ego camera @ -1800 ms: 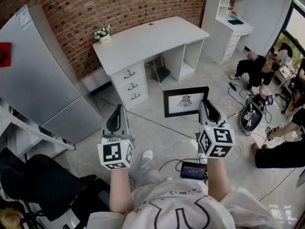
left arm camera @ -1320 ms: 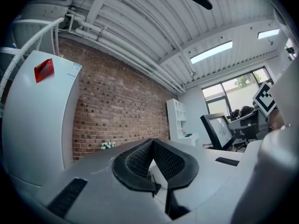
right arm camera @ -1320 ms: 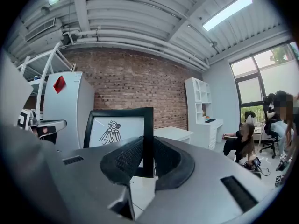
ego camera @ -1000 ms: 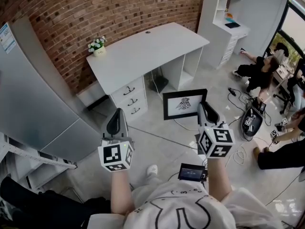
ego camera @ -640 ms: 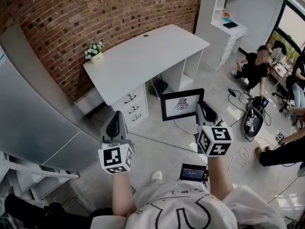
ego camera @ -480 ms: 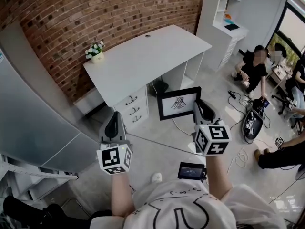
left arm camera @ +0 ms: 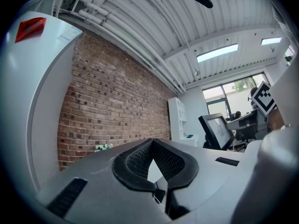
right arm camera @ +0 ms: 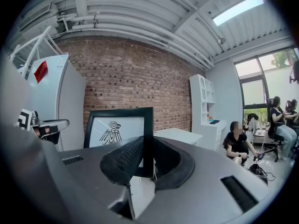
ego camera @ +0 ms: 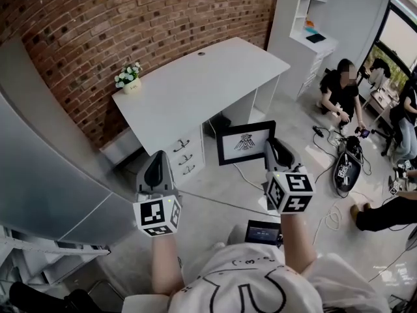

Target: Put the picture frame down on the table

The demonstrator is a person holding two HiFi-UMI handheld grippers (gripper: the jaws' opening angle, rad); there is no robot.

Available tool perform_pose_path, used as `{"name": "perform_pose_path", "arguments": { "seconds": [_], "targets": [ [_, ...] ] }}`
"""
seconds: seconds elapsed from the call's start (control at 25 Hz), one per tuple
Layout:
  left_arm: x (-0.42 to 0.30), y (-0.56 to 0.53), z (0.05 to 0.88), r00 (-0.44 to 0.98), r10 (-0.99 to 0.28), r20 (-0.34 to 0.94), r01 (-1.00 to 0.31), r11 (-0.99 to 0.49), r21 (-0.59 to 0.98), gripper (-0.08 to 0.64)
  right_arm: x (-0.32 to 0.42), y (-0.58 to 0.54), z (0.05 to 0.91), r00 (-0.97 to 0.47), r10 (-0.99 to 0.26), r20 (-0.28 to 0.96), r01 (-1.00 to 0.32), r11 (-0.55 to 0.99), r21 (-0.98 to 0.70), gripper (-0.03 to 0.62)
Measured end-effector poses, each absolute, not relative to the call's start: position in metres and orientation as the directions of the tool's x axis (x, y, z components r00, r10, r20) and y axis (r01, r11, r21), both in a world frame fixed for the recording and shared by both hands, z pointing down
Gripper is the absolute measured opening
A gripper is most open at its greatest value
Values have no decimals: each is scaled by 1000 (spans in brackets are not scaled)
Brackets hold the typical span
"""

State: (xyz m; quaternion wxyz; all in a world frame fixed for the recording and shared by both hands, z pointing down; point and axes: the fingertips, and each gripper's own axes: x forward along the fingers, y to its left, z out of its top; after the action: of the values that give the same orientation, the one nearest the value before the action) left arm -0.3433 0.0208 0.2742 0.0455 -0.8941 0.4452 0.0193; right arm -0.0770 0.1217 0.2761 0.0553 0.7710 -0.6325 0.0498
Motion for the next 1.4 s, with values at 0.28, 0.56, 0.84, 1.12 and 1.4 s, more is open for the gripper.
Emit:
{"name": "perform_pose_path", "arguments": {
  "seconds": [0.28,0.56,0.84,1.12,1.4],
  "targets": [
    [-333,4,280,607,-792,-62,-795,-604,-62,9,-64,109,278,207,-968,143,-978,-208,7,63],
    [-319,-16,280,589,-806,-58,-808,-585,-74,9,-48,82,285,181,-974,138,-983,-185,-19,63],
    [-279,-44,288,577,-816,-41,-816,-573,-78,9,-5,53,294,163,-975,149,-985,-169,-29,63],
    [-226,-80,285,569,-822,-33,-820,-564,-92,9,51,10,294,152,-977,148,-986,-161,-46,63],
    [-179,-114,290,532,-847,-21,-845,-529,-81,9,95,-38,298,91,-982,165,-995,-98,-31,63]
  ]
}}
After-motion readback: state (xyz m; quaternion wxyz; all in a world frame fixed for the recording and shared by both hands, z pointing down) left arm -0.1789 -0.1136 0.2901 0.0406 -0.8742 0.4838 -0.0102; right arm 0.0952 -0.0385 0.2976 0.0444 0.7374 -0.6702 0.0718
